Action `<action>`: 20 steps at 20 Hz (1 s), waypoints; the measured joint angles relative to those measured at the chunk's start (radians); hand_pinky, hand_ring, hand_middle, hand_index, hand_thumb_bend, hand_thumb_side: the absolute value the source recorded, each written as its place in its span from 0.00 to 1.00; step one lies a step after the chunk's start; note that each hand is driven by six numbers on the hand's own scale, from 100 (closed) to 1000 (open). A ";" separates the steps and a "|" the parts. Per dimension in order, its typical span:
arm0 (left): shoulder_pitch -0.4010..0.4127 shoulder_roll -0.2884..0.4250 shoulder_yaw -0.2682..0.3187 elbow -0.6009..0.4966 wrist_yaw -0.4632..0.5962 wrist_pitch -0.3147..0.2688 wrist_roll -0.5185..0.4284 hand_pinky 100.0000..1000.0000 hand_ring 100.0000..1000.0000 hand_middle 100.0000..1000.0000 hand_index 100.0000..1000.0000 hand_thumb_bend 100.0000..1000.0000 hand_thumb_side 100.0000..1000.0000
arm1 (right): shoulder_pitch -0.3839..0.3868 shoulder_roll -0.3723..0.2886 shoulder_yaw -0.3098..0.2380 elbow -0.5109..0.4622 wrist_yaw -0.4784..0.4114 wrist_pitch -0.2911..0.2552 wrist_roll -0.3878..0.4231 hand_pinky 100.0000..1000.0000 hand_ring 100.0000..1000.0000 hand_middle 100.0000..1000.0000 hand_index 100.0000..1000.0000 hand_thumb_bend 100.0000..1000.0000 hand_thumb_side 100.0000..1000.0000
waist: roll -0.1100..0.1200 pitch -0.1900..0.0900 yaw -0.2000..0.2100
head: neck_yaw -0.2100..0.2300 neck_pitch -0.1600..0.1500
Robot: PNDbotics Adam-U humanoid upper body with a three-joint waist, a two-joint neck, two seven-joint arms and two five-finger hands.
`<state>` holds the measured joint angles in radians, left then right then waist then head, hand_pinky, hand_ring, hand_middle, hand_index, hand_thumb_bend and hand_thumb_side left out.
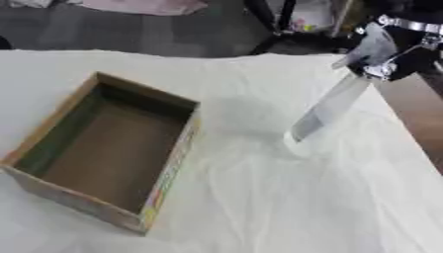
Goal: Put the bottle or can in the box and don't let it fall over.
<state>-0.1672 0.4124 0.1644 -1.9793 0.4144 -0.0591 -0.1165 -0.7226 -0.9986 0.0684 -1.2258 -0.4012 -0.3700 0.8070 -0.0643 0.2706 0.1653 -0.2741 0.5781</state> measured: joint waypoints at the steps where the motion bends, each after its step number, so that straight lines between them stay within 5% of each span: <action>1: 0.000 0.000 0.000 0.000 0.001 0.000 0.000 0.56 0.48 0.51 0.78 0.04 0.76 | 0.001 0.000 0.000 -0.002 -0.007 -0.001 -0.001 0.00 0.07 0.29 0.20 0.00 0.00 | 0.000 -0.001 0.000 | 0.000 0.001; 20: 0.008 0.002 0.006 0.000 0.017 -0.003 0.003 0.55 0.47 0.51 0.78 0.04 0.75 | -0.012 -0.024 0.000 -0.065 -0.115 0.012 0.012 0.00 0.04 0.28 0.20 0.00 0.00 | -0.008 -0.036 -0.004 | -0.006 0.027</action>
<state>-0.1593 0.4144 0.1699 -1.9793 0.4318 -0.0618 -0.1133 -0.7348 -1.0229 0.0685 -1.2910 -0.5165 -0.3580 0.8191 -0.0726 0.2348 0.1616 -0.2798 0.6055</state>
